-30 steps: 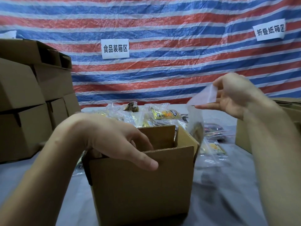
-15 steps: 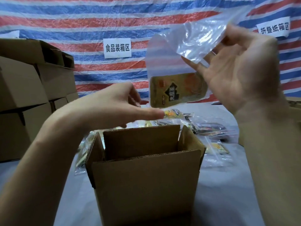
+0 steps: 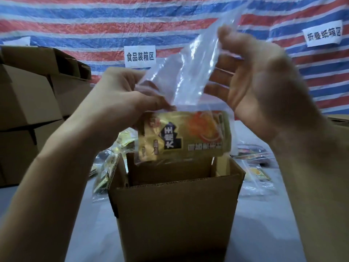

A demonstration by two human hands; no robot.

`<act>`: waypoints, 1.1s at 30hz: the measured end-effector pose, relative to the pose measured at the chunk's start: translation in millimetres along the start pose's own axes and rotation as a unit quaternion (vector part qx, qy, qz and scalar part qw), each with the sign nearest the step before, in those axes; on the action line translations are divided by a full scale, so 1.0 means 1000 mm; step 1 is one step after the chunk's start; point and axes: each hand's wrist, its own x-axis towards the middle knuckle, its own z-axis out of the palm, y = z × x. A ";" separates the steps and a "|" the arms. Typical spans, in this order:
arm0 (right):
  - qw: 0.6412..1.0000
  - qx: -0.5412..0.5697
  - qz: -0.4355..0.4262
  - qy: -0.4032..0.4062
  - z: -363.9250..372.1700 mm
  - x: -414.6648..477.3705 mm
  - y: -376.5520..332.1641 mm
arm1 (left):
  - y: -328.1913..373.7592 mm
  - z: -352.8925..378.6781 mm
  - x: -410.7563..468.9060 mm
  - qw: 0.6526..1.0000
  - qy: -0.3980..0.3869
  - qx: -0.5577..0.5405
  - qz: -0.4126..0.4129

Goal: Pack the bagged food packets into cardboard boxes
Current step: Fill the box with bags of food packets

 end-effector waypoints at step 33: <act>0.933 -0.315 0.143 -0.096 -0.059 0.003 0.015 | -0.017 -0.023 0.011 0.970 -0.137 0.116 -0.162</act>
